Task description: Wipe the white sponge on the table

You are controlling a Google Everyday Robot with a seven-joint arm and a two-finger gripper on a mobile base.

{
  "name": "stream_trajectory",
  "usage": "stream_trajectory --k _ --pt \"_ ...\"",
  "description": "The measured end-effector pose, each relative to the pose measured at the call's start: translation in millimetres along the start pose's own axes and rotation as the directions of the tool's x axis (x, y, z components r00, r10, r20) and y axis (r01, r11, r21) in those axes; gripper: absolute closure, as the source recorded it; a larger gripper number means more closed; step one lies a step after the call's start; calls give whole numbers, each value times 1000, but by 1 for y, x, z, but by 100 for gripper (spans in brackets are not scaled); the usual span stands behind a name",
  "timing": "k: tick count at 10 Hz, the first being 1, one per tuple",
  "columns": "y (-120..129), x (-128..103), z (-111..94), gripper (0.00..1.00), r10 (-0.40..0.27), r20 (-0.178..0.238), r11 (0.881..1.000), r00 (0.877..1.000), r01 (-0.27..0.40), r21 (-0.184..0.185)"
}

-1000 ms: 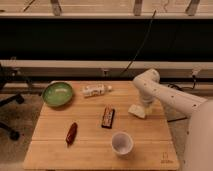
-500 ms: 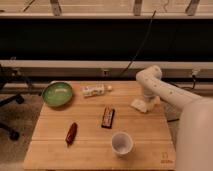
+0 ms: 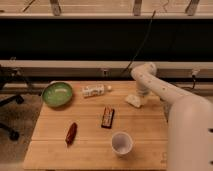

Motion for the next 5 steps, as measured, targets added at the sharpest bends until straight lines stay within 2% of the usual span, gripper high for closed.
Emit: stream_trajectory --k 2,3,5 --pt "-2 -13 -1 96 -14 -17 1000 1000 14 -9" --pt "4 -12 -2 100 -20 -33 1000 999 19 -17" --pt "10 -2 -2 100 -17 -35 1000 999 16 -17"
